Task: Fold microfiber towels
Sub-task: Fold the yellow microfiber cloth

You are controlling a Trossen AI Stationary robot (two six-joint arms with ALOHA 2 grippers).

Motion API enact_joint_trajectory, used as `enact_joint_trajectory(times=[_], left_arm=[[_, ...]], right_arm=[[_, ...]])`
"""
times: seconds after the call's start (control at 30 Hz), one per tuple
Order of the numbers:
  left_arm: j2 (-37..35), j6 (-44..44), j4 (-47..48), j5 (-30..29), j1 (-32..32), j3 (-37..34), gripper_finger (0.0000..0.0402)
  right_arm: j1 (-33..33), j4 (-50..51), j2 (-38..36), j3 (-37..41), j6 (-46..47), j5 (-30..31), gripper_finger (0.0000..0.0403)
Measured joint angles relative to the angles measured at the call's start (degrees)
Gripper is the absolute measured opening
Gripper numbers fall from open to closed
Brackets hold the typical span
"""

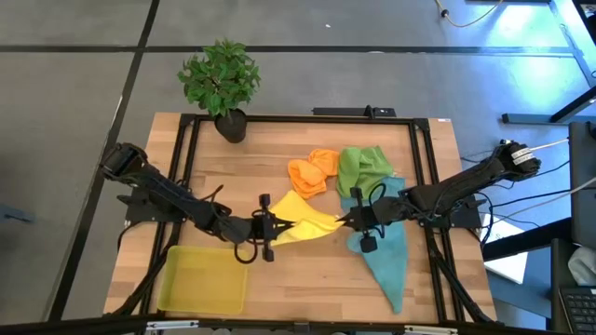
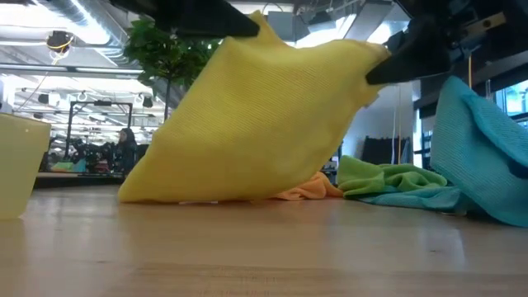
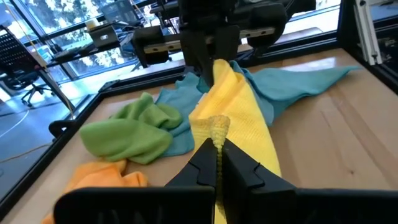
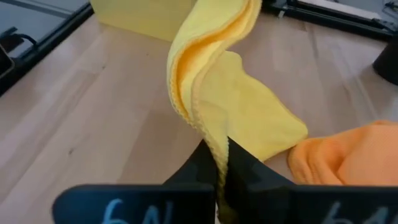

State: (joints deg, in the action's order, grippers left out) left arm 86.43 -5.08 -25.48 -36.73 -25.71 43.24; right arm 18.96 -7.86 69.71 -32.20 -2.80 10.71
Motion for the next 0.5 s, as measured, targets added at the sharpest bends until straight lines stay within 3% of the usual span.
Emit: enact_joint_trajectory(times=[0.5], left_arm=[[0.0, -0.07, 0.12, -0.37, 0.02, 0.0, 0.0]], right_arm=[[0.0, -0.31, 0.3, 0.0, 5.8, -4.75, 0.0011]])
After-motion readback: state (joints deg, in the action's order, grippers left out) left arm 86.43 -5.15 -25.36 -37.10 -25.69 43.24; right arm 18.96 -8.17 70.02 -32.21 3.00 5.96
